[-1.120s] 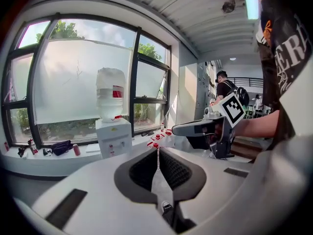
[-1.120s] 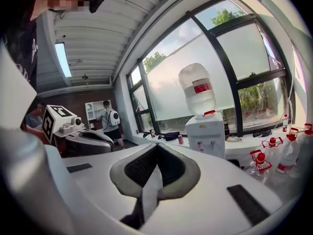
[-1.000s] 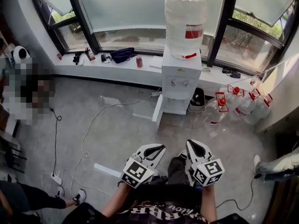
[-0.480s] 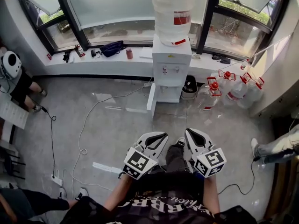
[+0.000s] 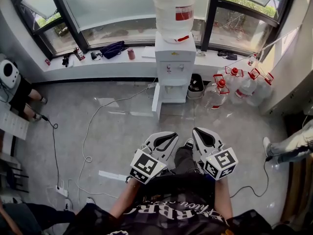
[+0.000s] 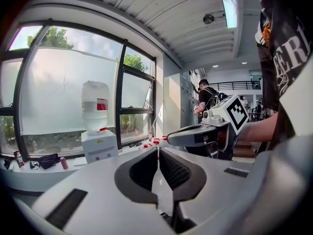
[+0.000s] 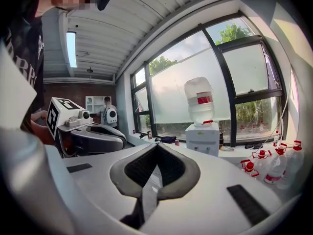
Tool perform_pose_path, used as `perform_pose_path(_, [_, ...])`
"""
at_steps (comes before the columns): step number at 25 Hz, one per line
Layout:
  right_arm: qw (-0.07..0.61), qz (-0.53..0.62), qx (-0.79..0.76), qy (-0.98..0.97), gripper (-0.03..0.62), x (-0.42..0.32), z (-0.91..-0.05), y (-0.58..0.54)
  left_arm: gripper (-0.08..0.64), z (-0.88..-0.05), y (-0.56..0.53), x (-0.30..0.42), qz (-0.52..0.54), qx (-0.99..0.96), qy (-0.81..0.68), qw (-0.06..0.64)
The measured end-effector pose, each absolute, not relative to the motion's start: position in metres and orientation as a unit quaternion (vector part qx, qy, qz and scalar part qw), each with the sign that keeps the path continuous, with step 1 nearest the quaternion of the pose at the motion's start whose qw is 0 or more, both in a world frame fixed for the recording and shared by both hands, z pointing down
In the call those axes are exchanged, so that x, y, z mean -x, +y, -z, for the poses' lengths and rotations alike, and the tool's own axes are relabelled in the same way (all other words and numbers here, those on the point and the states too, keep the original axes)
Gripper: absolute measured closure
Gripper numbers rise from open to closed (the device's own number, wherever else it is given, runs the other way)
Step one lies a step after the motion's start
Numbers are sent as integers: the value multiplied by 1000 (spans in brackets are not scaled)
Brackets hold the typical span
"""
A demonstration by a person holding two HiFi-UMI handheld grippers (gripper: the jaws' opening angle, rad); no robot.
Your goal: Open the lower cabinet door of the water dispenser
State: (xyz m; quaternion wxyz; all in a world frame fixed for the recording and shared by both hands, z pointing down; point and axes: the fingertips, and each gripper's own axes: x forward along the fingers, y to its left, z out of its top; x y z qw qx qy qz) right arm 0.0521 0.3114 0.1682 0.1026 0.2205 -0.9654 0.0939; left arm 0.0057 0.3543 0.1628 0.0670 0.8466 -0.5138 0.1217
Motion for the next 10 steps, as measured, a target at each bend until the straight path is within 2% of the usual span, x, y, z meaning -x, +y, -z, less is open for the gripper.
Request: perform_pose_path(10, [113,-82,-217,-966,581,-50,-170,313,540,-162,355,-7,-116,-848,-514,60])
